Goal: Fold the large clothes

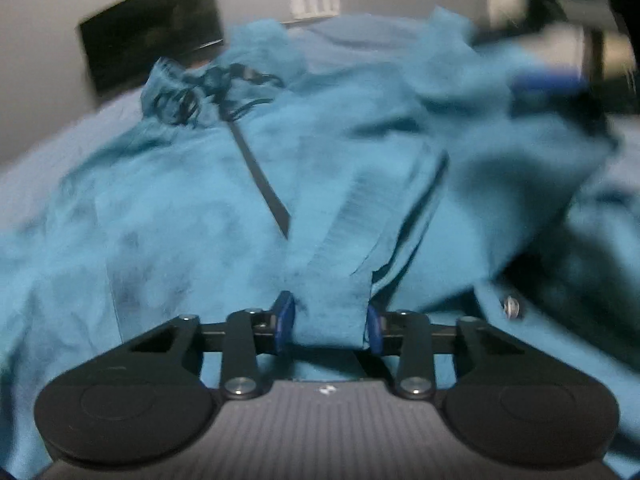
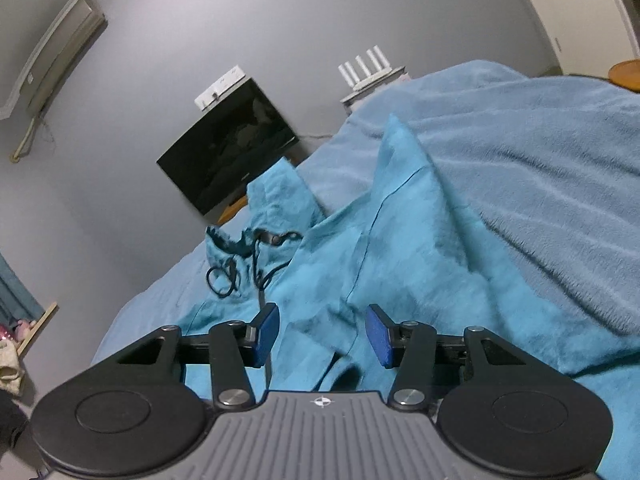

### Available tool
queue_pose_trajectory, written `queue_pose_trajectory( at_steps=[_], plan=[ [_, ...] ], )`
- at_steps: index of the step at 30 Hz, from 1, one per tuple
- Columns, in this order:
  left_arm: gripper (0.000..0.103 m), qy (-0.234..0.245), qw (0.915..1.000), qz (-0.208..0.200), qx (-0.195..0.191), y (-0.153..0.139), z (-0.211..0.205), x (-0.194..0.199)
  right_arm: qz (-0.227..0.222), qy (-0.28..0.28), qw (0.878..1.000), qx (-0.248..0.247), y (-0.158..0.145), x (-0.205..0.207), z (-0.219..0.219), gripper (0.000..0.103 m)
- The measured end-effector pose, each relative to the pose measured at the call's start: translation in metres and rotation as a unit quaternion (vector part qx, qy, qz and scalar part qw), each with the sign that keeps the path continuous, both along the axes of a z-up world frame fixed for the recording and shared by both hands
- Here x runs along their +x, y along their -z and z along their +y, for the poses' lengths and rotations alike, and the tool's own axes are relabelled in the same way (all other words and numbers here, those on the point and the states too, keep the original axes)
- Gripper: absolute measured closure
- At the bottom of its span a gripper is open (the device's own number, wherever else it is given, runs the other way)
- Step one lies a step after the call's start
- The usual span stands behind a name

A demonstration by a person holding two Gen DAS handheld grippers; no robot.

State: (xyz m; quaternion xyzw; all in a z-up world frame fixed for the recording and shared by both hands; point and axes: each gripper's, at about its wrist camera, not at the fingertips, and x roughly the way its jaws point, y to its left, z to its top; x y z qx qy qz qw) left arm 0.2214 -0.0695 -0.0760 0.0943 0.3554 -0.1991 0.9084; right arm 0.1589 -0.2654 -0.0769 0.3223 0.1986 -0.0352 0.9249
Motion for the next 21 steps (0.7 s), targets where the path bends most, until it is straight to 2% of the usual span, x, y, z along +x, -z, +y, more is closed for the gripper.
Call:
queue_pose_trajectory(
  at_steps=[2, 5, 8, 10, 15, 17, 21],
  plan=[
    [0.081, -0.022, 0.9968, 0.011, -0.076, -0.012, 0.029, 0.007, -0.008, 0.008, 1.000, -0.002, -0.002, 0.000, -0.003, 0.052],
    [0.090, -0.082, 0.9860, -0.004, -0.146, -0.030, 0.067, 0.016, -0.019, 0.016, 1.000, -0.004, -0.004, 0.002, -0.005, 0.051],
    [0.091, -0.180, 0.9575, 0.021, -0.224, -0.029, 0.118, 0.028, -0.022, 0.027, 0.999, -0.018, -0.009, 0.000, -0.008, 0.051],
    [0.092, -0.216, 0.9464, 0.043, -0.236, -0.020, 0.141, 0.034, -0.018, 0.038, 0.999, -0.024, -0.009, 0.001, -0.011, 0.048],
    [0.092, -0.297, 0.9237, 0.065, -0.233, -0.007, 0.170, 0.032, 0.017, 0.066, 0.997, -0.037, 0.001, 0.008, -0.021, 0.048],
    [0.095, -0.333, 0.9160, 0.068, -0.213, -0.005, 0.174, 0.027, 0.038, 0.066, 0.996, -0.048, 0.010, 0.014, -0.022, 0.048],
    [0.096, -0.377, 0.8984, 0.082, -0.211, 0.002, 0.191, 0.027, 0.093, 0.050, 0.993, -0.056, 0.031, 0.029, -0.021, 0.048]
  ],
)
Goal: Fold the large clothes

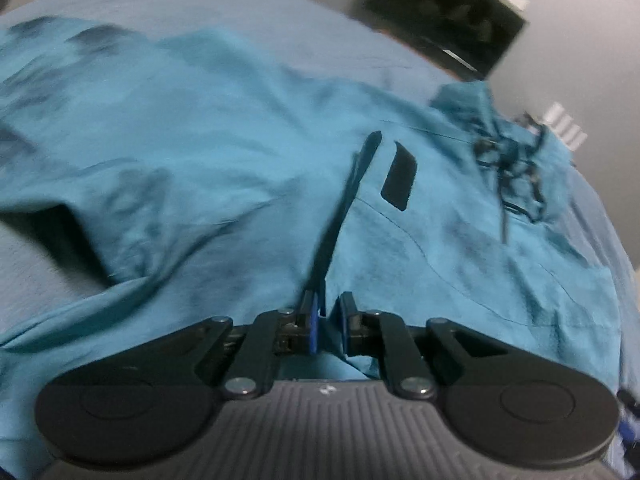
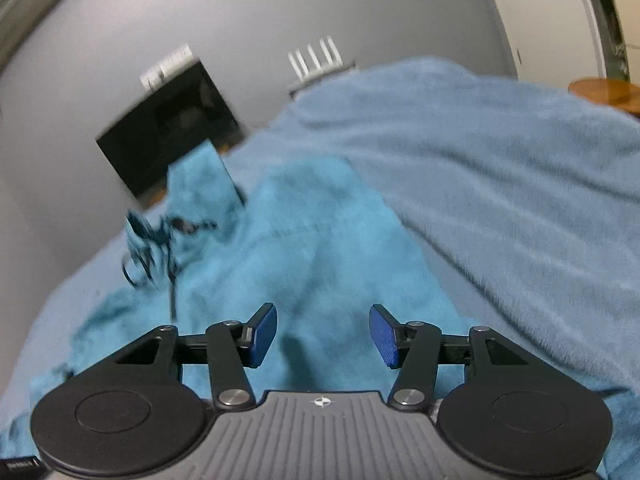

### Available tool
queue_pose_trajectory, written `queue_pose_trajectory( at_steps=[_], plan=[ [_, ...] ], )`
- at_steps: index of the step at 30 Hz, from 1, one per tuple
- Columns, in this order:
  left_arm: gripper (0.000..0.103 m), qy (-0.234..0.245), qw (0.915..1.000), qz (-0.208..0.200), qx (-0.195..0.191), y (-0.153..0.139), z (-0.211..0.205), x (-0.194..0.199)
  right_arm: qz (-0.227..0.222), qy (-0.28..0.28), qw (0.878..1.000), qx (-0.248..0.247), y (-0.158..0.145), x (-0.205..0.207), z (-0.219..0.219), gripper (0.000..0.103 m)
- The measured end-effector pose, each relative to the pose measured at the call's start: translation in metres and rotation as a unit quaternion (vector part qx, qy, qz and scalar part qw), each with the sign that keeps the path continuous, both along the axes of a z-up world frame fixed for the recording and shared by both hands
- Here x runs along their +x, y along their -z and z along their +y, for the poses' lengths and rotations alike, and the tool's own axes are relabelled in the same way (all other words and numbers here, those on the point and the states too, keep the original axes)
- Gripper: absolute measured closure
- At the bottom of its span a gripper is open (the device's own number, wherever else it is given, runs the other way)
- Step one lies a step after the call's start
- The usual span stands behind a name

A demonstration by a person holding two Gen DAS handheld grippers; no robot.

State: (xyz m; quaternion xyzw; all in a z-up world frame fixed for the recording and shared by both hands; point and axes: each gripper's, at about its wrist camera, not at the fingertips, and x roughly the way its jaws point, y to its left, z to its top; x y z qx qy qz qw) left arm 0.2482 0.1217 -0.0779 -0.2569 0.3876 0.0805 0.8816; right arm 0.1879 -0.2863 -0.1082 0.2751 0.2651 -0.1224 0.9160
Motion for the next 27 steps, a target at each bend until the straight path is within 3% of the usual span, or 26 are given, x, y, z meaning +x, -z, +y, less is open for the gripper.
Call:
queue_pose_trajectory(
  at_steps=[4, 6, 8, 12, 14, 15, 17, 21, 23, 27],
  plan=[
    [0.095, -0.035, 0.9993, 0.008, 0.008, 0.001, 0.009, -0.005, 0.081, -0.024, 0.996, -0.025, 0.024, 0.019, 0.007, 0.049],
    [0.095, -0.040, 0.9991, 0.012, 0.008, 0.001, 0.011, -0.007, 0.100, -0.037, 0.993, -0.058, 0.031, 0.026, 0.015, 0.050],
    [0.095, -0.044, 0.9988, 0.013, 0.016, 0.001, 0.011, -0.008, 0.099, -0.040, 0.991, -0.087, 0.029, 0.027, 0.024, 0.049],
    [0.095, -0.036, 0.9988, 0.005, 0.032, 0.000, 0.008, -0.002, 0.005, -0.066, 0.994, -0.088, 0.011, 0.018, 0.036, 0.043],
    [0.095, -0.036, 0.9984, -0.009, 0.043, -0.003, 0.005, -0.007, 0.027, -0.090, 0.989, -0.115, 0.015, 0.025, 0.047, 0.036],
    [0.095, -0.035, 0.9981, -0.016, 0.049, -0.006, 0.004, -0.007, 0.064, -0.110, 0.984, -0.124, 0.025, 0.031, 0.051, 0.036],
    [0.086, -0.026, 0.9970, -0.026, 0.068, -0.012, 0.000, -0.007, 0.105, -0.127, 0.977, -0.140, 0.040, 0.039, 0.056, 0.035],
    [0.060, -0.002, 0.9945, -0.048, 0.093, -0.020, -0.014, -0.007, 0.063, -0.126, 0.979, -0.145, 0.031, 0.034, 0.060, 0.033],
    [0.043, 0.015, 0.9940, -0.047, 0.098, -0.021, -0.020, -0.006, 0.046, -0.134, 0.980, -0.137, 0.029, 0.032, 0.063, 0.022],
    [0.038, 0.041, 0.9930, -0.020, 0.109, -0.011, -0.030, 0.001, 0.098, -0.153, 0.971, -0.157, 0.045, 0.040, 0.071, 0.021]
  ],
)
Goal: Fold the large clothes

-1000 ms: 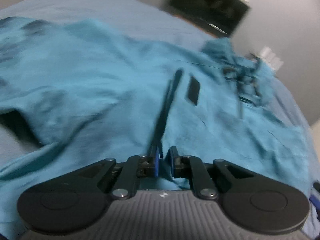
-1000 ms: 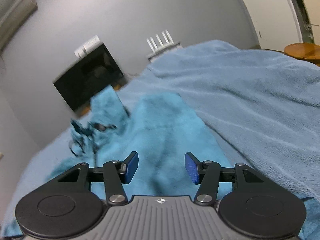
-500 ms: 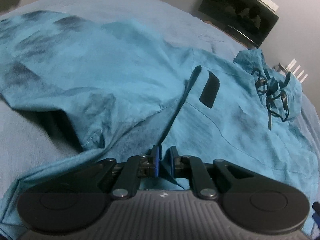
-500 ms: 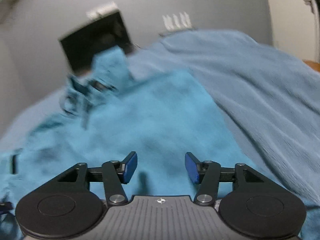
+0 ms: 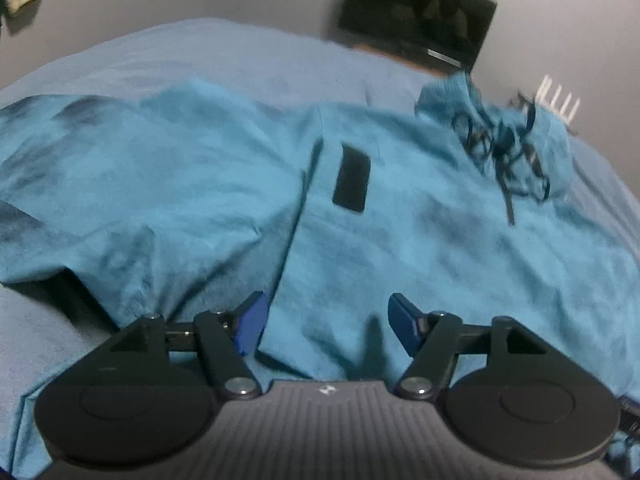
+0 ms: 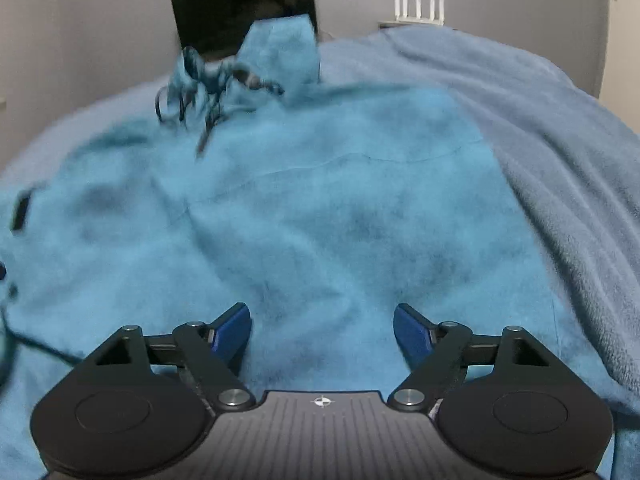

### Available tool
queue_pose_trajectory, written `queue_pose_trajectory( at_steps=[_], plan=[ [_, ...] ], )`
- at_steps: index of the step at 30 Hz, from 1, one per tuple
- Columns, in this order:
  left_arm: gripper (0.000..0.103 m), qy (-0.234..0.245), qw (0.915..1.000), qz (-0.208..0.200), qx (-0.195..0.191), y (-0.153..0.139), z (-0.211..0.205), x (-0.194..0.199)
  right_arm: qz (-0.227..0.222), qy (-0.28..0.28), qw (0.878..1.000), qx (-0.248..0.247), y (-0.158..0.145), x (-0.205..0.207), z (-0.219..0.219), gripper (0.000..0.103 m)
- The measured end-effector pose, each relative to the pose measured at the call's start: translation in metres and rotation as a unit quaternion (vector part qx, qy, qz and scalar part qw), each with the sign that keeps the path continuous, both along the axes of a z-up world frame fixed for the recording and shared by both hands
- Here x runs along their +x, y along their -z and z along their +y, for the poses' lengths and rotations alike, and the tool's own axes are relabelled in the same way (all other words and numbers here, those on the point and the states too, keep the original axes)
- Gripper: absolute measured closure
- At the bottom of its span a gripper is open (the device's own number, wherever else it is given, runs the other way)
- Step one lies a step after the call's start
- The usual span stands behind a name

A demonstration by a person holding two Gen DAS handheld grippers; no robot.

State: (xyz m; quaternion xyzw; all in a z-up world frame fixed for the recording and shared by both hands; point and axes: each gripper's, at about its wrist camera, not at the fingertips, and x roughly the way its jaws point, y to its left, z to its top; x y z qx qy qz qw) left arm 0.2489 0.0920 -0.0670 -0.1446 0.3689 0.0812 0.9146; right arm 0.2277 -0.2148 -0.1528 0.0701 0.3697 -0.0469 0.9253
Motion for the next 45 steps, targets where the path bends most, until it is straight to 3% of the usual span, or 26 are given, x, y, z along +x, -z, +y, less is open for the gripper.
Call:
queue_pose_trajectory(
  at_steps=[3, 5, 7, 11, 15, 18, 21, 24, 26, 28, 31, 34, 38, 39, 40, 41, 42, 43, 45],
  plan=[
    [0.037, 0.002, 0.9998, 0.001, 0.018, -0.002, -0.004, 0.001, -0.021, 0.001, 1.000, 0.012, -0.006, -0.001, 0.000, 0.012],
    [0.024, 0.004, 0.9994, -0.012, 0.031, -0.010, -0.004, 0.000, -0.055, 0.003, 0.998, 0.035, -0.012, -0.007, -0.002, 0.000],
    [0.013, 0.001, 0.9976, -0.033, 0.060, -0.024, -0.003, -0.005, -0.087, 0.002, 0.995, 0.039, -0.017, -0.012, -0.002, 0.000],
    [0.004, 0.006, 0.9891, -0.082, 0.122, -0.058, 0.017, -0.025, -0.131, 0.006, 0.991, 0.022, -0.028, -0.020, 0.005, 0.000],
    [0.000, -0.056, 0.9804, -0.103, 0.158, -0.074, 0.070, -0.046, -0.160, 0.017, 0.987, -0.005, -0.035, -0.025, 0.012, 0.000],
    [0.000, -0.167, 0.9743, -0.084, 0.126, -0.063, 0.133, -0.056, -0.181, 0.009, 0.983, -0.025, -0.037, -0.033, 0.016, 0.000],
    [0.000, -0.286, 0.9534, -0.056, 0.077, -0.040, 0.189, -0.064, -0.178, 0.003, 0.984, -0.021, -0.039, -0.035, 0.017, 0.000],
    [0.000, -0.339, 0.9393, -0.030, 0.045, -0.017, 0.223, -0.065, -0.176, -0.007, 0.984, -0.016, -0.039, -0.035, 0.020, 0.000],
    [0.000, -0.353, 0.9346, -0.008, 0.047, -0.005, 0.233, -0.060, -0.175, -0.015, 0.984, -0.015, -0.039, -0.036, 0.023, 0.000],
    [0.000, -0.348, 0.9367, 0.001, 0.035, 0.005, 0.240, -0.055, -0.171, -0.027, 0.985, -0.010, -0.039, -0.036, 0.025, 0.000],
    [0.000, -0.342, 0.9395, -0.022, -0.006, 0.017, 0.254, -0.056, -0.166, -0.044, 0.985, -0.011, -0.037, -0.037, 0.031, 0.000],
    [0.000, -0.343, 0.9365, -0.055, -0.052, 0.029, 0.272, -0.059, -0.165, -0.062, 0.984, -0.018, -0.035, -0.039, 0.038, 0.000],
    [0.001, -0.361, 0.9154, -0.114, -0.137, 0.043, 0.296, -0.074, -0.165, -0.085, 0.982, -0.025, -0.034, -0.042, 0.045, 0.000],
    [0.002, -0.364, 0.9098, -0.129, -0.152, 0.044, 0.300, -0.078, -0.164, -0.088, 0.982, -0.026, -0.033, -0.042, 0.046, 0.000],
    [0.013, -0.371, 0.9030, -0.145, -0.161, 0.044, 0.303, -0.082, -0.163, -0.091, 0.982, -0.027, -0.033, -0.042, 0.047, 0.000],
    [0.038, -0.378, 0.8969, -0.157, -0.167, 0.043, 0.305, -0.085, -0.161, -0.094, 0.982, -0.028, -0.032, -0.042, 0.048, 0.000],
    [0.054, -0.387, 0.8917, -0.160, -0.172, 0.043, 0.307, -0.088, -0.159, -0.096, 0.982, -0.028, -0.032, -0.042, 0.049, 0.000],
    [0.085, -0.383, 0.8875, -0.172, -0.191, 0.043, 0.311, -0.090, -0.158, -0.098, 0.982, -0.029, -0.031, -0.042, 0.050, 0.000],
    [0.095, -0.382, 0.8741, -0.196, -0.227, 0.043, 0.316, -0.095, -0.155, -0.101, 0.982, -0.031, -0.030, -0.042, 0.052, 0.000]
  ],
)
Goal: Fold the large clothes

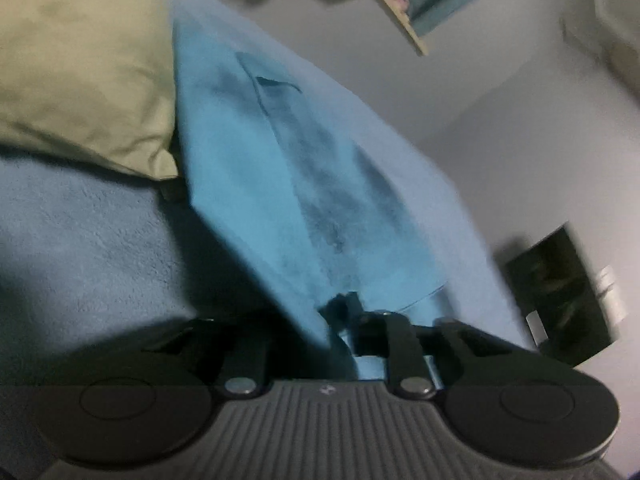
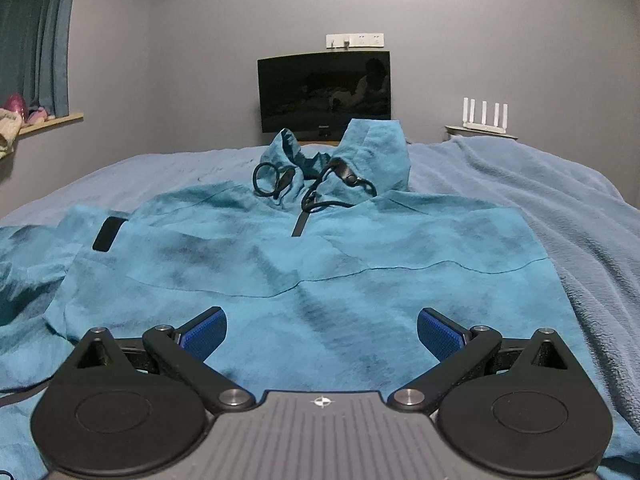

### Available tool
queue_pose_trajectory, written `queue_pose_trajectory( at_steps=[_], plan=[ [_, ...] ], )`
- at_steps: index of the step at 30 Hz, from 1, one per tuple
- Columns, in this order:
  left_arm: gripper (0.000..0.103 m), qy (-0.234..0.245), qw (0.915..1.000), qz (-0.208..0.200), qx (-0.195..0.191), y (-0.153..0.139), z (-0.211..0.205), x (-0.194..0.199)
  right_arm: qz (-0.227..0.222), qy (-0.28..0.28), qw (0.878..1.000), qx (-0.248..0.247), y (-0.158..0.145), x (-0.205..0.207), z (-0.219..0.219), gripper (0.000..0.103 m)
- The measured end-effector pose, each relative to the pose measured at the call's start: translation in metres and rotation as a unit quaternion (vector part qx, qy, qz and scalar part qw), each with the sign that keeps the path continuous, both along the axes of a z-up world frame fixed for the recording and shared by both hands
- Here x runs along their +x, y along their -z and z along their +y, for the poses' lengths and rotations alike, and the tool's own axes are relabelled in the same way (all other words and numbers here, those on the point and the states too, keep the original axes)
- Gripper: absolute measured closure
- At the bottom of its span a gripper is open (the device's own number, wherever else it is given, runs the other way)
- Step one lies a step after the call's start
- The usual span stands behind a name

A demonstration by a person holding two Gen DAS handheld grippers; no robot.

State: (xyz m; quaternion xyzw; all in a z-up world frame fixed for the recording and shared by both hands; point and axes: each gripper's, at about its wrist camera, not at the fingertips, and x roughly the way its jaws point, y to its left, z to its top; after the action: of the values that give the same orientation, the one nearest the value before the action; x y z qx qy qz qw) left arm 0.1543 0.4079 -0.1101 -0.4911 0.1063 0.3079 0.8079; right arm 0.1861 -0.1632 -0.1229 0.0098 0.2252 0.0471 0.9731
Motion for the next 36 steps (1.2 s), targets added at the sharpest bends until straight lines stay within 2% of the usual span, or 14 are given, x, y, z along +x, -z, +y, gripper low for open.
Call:
queue_pose_trajectory(
  at_steps=[3, 7, 9, 11, 14, 15, 20, 22, 24, 27, 29, 32, 34, 36],
  plan=[
    [0.102, -0.011, 0.9998, -0.018, 0.007, -0.016, -0.002, -0.002, 0.000, -0.004, 1.000, -0.004, 0.000, -0.001, 0.002, 0.000],
    [0.103, 0.037, 0.9934, -0.078, 0.074, -0.064, -0.028, 0.002, -0.002, -0.009, 1.000, -0.009, -0.001, -0.004, 0.003, 0.000],
    [0.103, 0.079, 0.9832, -0.111, 0.122, -0.090, -0.050, 0.006, -0.004, -0.009, 1.000, -0.013, -0.001, -0.004, 0.004, 0.000],
    [0.103, 0.134, 0.9658, -0.145, 0.168, -0.116, -0.081, 0.011, -0.006, -0.010, 1.000, -0.015, -0.002, -0.005, 0.005, 0.000],
    [0.103, 0.238, 0.9271, -0.189, 0.219, -0.142, -0.140, 0.025, -0.010, -0.011, 1.000, -0.021, -0.003, -0.006, 0.007, 0.000],
    [0.103, 0.280, 0.9093, -0.195, 0.238, -0.147, -0.166, 0.031, -0.012, -0.010, 1.000, -0.023, -0.003, -0.006, 0.008, 0.000],
    [0.103, 0.458, 0.8195, -0.182, 0.292, -0.136, -0.289, 0.060, -0.018, 0.014, 0.999, -0.024, -0.005, -0.007, 0.005, 0.000],
    [0.103, 0.501, 0.7917, -0.161, 0.310, -0.123, -0.330, 0.070, -0.017, 0.031, 0.999, -0.018, -0.005, -0.007, -0.001, 0.000],
    [0.103, 0.537, 0.7802, -0.141, 0.288, -0.107, -0.355, 0.085, -0.014, 0.049, 0.999, -0.001, -0.005, -0.007, -0.009, 0.000],
    [0.093, 0.578, 0.7759, -0.096, 0.234, -0.081, -0.372, 0.106, -0.002, 0.070, 0.997, 0.032, -0.003, -0.005, -0.021, 0.000],
    [0.057, 0.605, 0.7686, -0.086, 0.190, -0.072, -0.370, 0.113, 0.004, 0.073, 0.997, 0.040, 0.000, -0.005, -0.024, 0.000],
    [0.022, 0.609, 0.7687, -0.105, 0.167, -0.081, -0.374, 0.101, 0.013, 0.061, 0.998, 0.033, 0.003, -0.002, -0.019, 0.000],
    [0.007, 0.606, 0.7682, -0.120, 0.167, -0.100, -0.369, 0.086, 0.009, 0.036, 0.999, 0.022, 0.002, -0.003, -0.012, 0.000],
    [0.004, 0.598, 0.7700, -0.130, 0.180, -0.116, -0.356, 0.067, -0.004, 0.001, 1.000, 0.006, -0.001, -0.008, -0.002, 0.000]
  ],
)
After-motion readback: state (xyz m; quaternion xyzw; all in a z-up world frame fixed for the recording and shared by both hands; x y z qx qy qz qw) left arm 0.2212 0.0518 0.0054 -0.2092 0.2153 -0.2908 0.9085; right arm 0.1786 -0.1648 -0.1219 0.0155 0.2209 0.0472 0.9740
